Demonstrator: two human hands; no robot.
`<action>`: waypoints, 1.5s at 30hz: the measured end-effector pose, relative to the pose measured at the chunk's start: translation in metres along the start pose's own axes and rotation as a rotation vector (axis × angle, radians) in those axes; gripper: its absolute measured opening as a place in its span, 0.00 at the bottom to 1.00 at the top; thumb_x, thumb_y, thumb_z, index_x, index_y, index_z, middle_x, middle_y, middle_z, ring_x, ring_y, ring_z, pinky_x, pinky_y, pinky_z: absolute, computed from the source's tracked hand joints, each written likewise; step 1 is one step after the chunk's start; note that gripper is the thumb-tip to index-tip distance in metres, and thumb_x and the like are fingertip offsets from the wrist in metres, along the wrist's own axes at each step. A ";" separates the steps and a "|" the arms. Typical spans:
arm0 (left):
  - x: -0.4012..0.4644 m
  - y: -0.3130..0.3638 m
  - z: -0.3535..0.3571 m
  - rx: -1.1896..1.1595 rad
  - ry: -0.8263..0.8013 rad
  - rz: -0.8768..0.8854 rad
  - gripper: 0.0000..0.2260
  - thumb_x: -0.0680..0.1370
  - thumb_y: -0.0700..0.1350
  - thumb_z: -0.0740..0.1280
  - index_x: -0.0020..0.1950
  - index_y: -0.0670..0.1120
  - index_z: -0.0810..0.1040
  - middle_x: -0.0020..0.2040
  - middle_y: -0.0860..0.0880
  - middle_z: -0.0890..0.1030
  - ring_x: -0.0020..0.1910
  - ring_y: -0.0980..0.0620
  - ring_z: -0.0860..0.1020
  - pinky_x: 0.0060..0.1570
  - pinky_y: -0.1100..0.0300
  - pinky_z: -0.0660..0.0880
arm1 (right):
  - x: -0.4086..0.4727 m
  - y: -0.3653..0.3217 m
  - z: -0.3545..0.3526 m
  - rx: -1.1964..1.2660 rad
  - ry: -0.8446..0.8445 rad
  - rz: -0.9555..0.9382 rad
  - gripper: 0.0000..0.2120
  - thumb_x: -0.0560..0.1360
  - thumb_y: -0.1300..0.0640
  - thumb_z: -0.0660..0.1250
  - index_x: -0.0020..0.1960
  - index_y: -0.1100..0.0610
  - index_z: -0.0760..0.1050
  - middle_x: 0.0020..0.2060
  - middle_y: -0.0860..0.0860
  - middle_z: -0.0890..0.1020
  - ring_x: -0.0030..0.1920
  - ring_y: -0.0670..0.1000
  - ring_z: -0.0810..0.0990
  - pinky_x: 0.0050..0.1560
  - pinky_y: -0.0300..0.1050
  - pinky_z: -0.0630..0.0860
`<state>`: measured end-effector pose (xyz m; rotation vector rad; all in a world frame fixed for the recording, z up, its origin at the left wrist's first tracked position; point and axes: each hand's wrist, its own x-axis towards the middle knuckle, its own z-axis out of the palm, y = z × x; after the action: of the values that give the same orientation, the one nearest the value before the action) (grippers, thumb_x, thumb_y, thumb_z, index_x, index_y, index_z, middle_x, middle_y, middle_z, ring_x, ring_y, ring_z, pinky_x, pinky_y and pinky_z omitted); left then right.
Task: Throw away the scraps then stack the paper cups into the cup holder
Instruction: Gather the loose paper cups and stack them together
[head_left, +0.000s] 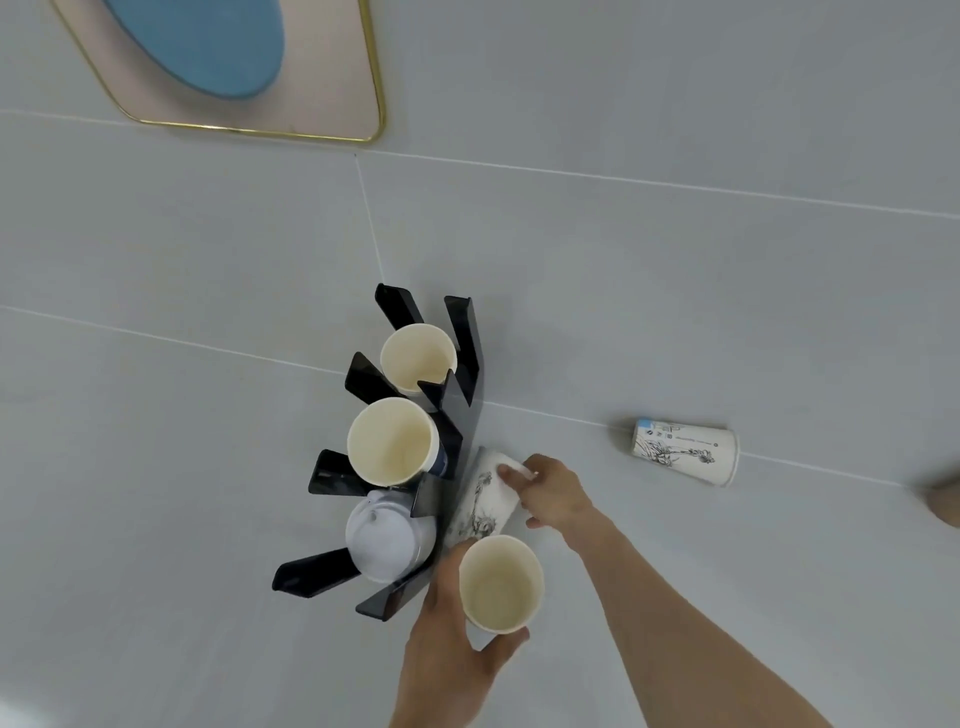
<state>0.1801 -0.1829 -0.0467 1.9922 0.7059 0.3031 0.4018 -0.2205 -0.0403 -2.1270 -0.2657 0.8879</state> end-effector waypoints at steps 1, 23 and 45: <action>0.000 0.000 0.000 0.001 -0.005 0.003 0.42 0.62 0.58 0.78 0.70 0.70 0.60 0.66 0.68 0.71 0.63 0.64 0.73 0.56 0.54 0.80 | -0.007 0.000 -0.004 -0.009 0.079 -0.055 0.23 0.72 0.35 0.68 0.51 0.55 0.77 0.47 0.55 0.82 0.46 0.58 0.84 0.51 0.57 0.84; 0.018 0.015 0.003 -0.116 -0.092 0.018 0.55 0.57 0.55 0.83 0.77 0.66 0.54 0.69 0.67 0.69 0.66 0.60 0.74 0.60 0.55 0.78 | -0.146 0.051 0.008 -0.101 0.133 -0.544 0.46 0.69 0.38 0.74 0.80 0.49 0.58 0.74 0.40 0.62 0.72 0.34 0.65 0.65 0.24 0.65; 0.043 0.019 0.024 -0.013 -0.072 0.094 0.44 0.65 0.50 0.82 0.74 0.64 0.61 0.72 0.68 0.67 0.70 0.67 0.68 0.64 0.60 0.73 | 0.024 0.114 -0.179 0.705 0.529 0.390 0.31 0.79 0.52 0.69 0.78 0.50 0.61 0.49 0.62 0.81 0.38 0.61 0.82 0.36 0.50 0.80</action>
<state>0.2328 -0.1817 -0.0455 2.0173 0.5643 0.2896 0.5283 -0.3916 -0.0600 -1.6661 0.6612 0.4811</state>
